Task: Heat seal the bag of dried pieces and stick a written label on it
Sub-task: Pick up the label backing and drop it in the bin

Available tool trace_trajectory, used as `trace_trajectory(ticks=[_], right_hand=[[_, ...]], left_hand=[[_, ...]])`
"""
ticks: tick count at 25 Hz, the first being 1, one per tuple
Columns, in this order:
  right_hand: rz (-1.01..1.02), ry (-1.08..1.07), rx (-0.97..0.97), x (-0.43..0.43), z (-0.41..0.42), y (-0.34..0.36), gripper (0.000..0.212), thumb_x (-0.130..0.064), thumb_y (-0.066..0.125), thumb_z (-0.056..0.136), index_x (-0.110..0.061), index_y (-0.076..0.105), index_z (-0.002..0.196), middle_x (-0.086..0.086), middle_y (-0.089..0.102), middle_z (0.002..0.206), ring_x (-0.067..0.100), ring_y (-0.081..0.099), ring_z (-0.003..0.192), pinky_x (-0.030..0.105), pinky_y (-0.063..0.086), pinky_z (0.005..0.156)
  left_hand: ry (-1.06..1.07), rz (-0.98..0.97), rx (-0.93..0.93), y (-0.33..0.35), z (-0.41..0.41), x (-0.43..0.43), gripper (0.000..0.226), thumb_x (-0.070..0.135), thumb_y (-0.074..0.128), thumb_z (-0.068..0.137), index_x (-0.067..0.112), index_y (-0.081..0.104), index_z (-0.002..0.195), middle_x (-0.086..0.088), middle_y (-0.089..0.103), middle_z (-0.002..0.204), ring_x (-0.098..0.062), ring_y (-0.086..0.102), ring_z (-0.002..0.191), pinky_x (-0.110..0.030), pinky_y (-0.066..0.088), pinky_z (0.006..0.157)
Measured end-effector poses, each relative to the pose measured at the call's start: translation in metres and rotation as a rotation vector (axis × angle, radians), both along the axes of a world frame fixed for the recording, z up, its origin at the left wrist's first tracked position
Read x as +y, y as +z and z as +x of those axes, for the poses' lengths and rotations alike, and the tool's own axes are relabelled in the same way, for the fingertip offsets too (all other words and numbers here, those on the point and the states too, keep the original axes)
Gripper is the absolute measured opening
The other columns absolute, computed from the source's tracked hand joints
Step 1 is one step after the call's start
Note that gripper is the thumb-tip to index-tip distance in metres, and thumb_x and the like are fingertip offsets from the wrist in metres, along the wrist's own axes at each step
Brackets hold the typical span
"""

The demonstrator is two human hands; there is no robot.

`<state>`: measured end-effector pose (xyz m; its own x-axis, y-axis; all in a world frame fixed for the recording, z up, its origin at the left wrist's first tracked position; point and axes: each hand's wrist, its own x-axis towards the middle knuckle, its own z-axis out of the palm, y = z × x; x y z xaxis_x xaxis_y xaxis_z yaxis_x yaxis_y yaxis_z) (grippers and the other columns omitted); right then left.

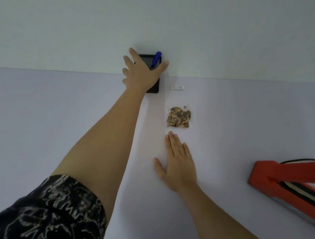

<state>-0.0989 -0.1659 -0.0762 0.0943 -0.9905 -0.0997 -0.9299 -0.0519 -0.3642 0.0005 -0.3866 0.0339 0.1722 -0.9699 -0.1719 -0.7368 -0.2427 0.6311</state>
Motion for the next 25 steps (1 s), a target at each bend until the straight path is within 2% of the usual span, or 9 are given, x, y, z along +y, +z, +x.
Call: trace_trajectory(ticks=[2, 4, 7, 9, 12, 14, 18, 21, 25], right_hand=[[0.005, 0.006, 0.012, -0.001, 0.0, 0.0, 0.076, -0.052, 0.031, 0.089, -0.012, 0.005, 0.148, 0.001, 0.003, 0.158, 0.011, -0.003, 0.144, 0.031, -0.003, 0.115], [0.026, 0.023, 0.031, -0.001, -0.001, -0.001, 0.076, -0.052, 0.03, 0.089, -0.011, 0.003, 0.148, 0.002, 0.001, 0.158, 0.013, -0.003, 0.144, 0.031, -0.005, 0.115], [0.013, 0.034, 0.064, -0.001, -0.004, -0.003, 0.076, -0.053, 0.028, 0.089, -0.01, 0.004, 0.148, 0.004, 0.002, 0.158, 0.016, 0.0, 0.145, 0.033, -0.002, 0.116], [-0.006, 0.032, 0.064, 0.0, -0.003, -0.004, 0.076, -0.052, 0.03, 0.089, -0.008, 0.008, 0.147, 0.006, 0.008, 0.158, 0.018, 0.004, 0.145, 0.036, 0.002, 0.116], [-0.004, 0.038, 0.074, 0.002, 0.0, -0.004, 0.076, -0.051, 0.03, 0.089, -0.007, 0.009, 0.147, 0.008, 0.009, 0.157, 0.019, 0.006, 0.145, 0.037, 0.004, 0.116], [-0.002, 0.04, 0.091, 0.001, 0.0, -0.004, 0.075, -0.05, 0.031, 0.09, -0.007, 0.008, 0.147, 0.008, 0.008, 0.158, 0.019, 0.004, 0.145, 0.036, 0.003, 0.116], [-0.001, 0.057, 0.125, 0.001, 0.001, -0.005, 0.076, -0.051, 0.03, 0.09, -0.006, 0.008, 0.147, 0.009, 0.007, 0.157, 0.02, 0.004, 0.145, 0.038, 0.004, 0.117], [-0.008, 0.066, 0.139, 0.002, 0.002, -0.006, 0.076, -0.052, 0.028, 0.089, -0.006, 0.008, 0.147, 0.01, 0.007, 0.158, 0.021, 0.004, 0.145, 0.039, 0.005, 0.117], [0.009, 0.069, 0.155, 0.005, -0.001, -0.009, 0.076, -0.052, 0.025, 0.09, -0.005, 0.006, 0.147, 0.01, 0.005, 0.158, 0.022, 0.002, 0.145, 0.04, 0.005, 0.117]], left_hand=[[-0.002, -0.191, 0.021, 0.001, 0.004, 0.033, 0.094, 0.057, 0.054, 0.084, 0.008, 0.007, 0.149, -0.018, 0.012, 0.155, -0.036, 0.017, 0.139, -0.044, 0.024, 0.109], [-0.163, -0.32, 0.057, -0.013, 0.018, 0.089, 0.065, 0.034, 0.058, 0.089, 0.005, 0.034, 0.142, -0.019, 0.035, 0.142, -0.032, 0.037, 0.128, -0.03, 0.032, 0.101], [-0.52, -0.156, 0.014, -0.047, 0.066, 0.178, 0.037, 0.018, 0.062, 0.087, 0.007, 0.059, 0.123, -0.015, 0.053, 0.122, -0.027, 0.056, 0.108, -0.022, 0.039, 0.088], [-0.612, -0.087, -0.07, -0.062, 0.109, 0.224, 0.036, 0.03, 0.058, 0.087, 0.011, 0.065, 0.116, -0.012, 0.058, 0.114, -0.025, 0.058, 0.1, -0.024, 0.039, 0.084], [-0.58, -0.054, -0.126, -0.069, 0.164, 0.269, 0.057, 0.06, 0.04, 0.087, 0.018, 0.067, 0.115, -0.005, 0.058, 0.108, -0.014, 0.053, 0.095, -0.023, 0.039, 0.083], [-0.578, -0.048, -0.159, -0.075, 0.18, 0.287, 0.063, 0.065, 0.034, 0.087, 0.02, 0.067, 0.116, -0.003, 0.057, 0.108, -0.009, 0.048, 0.095, -0.021, 0.039, 0.085], [-0.536, -0.13, -0.168, -0.087, 0.179, 0.301, 0.058, 0.058, 0.039, 0.089, 0.013, 0.073, 0.103, -0.006, 0.061, 0.093, -0.014, 0.049, 0.085, -0.025, 0.045, 0.073], [-0.468, -0.172, -0.158, -0.09, 0.174, 0.307, 0.041, 0.042, 0.051, 0.086, 0.01, 0.076, 0.095, -0.004, 0.062, 0.08, -0.012, 0.047, 0.078, -0.028, 0.048, 0.063], [-0.365, -0.212, -0.212, -0.096, 0.16, 0.323, 0.036, 0.033, 0.05, 0.086, 0.008, 0.076, 0.089, -0.006, 0.063, 0.071, -0.018, 0.052, 0.071, -0.026, 0.047, 0.058]])
